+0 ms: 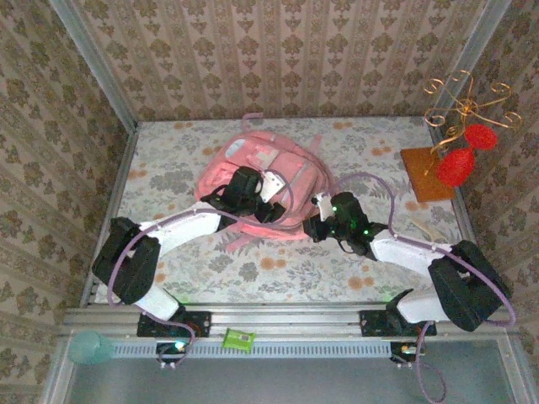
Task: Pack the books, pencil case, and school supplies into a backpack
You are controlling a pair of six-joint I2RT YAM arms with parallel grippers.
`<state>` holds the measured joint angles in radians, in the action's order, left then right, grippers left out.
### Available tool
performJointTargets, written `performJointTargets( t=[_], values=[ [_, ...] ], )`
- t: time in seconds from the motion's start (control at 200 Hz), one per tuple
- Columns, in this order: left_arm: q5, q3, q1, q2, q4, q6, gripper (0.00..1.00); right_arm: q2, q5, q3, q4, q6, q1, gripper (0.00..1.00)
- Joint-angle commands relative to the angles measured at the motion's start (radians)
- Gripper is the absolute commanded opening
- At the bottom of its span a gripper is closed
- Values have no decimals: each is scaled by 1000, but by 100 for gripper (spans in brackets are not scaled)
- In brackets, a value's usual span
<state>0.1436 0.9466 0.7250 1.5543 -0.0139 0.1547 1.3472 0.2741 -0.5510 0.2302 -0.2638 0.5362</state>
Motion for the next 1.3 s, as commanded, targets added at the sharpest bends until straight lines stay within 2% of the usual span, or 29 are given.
performJointTargets(
  t=[0.0,0.24,0.62,0.74,0.87,1.075,1.295],
  values=[
    [-16,3,-6,-34,-1,25,66,28,-10,-47,-8,30,7,14],
    [-15,-12,-11,-48,-9,30,66,82,-36,-77,-14,8,9,17],
    [-10,-18,-12,-50,-27,35,65,126,-84,-89,8,-35,19,28],
    [-8,-20,-12,-56,-28,33,65,145,-122,-81,25,-56,24,28],
    [-4,-19,-12,-61,-33,32,65,139,-167,-65,33,-61,24,19],
    [16,-31,-12,-92,-23,66,65,90,-159,-35,38,-60,24,0],
    [48,-90,22,-131,45,194,68,-32,-82,9,18,-44,21,0]
  ],
)
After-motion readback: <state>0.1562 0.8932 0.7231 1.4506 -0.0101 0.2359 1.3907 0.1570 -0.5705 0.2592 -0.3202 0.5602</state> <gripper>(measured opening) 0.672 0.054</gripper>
